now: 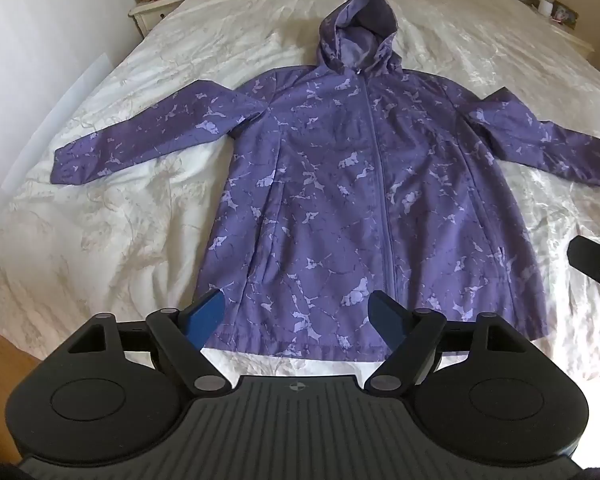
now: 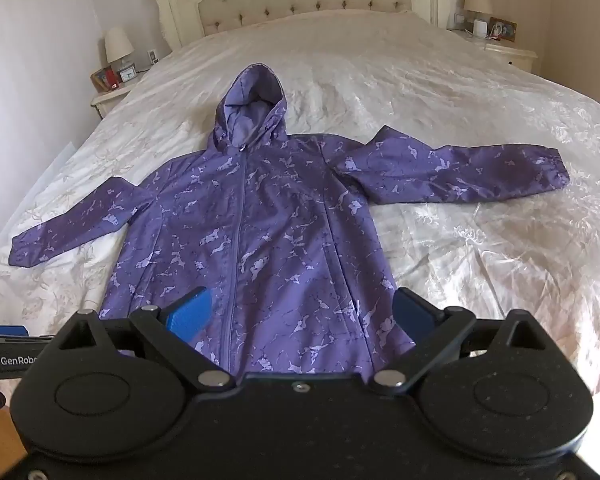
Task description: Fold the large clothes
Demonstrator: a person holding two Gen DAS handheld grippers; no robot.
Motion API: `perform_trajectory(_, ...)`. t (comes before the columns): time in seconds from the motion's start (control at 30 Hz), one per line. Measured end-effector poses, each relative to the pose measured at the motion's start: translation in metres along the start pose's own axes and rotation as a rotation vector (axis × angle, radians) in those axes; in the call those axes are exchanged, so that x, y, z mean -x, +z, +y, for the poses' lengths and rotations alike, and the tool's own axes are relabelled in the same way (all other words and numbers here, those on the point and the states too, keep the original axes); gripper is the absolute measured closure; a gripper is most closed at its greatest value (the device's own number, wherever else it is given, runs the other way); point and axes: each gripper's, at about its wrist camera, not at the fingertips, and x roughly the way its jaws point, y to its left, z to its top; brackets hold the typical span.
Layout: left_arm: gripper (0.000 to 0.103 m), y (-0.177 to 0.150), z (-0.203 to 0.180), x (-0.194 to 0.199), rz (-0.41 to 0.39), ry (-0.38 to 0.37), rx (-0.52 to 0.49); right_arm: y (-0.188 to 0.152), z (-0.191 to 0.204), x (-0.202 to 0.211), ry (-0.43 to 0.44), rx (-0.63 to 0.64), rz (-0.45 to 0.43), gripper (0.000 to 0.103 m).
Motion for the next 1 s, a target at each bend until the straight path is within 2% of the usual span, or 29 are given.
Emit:
perform_trajectory(0.3, 0.025, -0.005, -0.007, 0.001, -0.004, 0.01, -0.015, -0.001, -0.002, -0.003, 0.003, -0.001, -0.002, 0.006)
perform_trajectory(1.0, 0.025, -0.001, -0.014, -0.009, 0.044, -0.013, -0.024, 0.001, -0.011, -0.017, 0.004, -0.019, 0.044, 0.006)
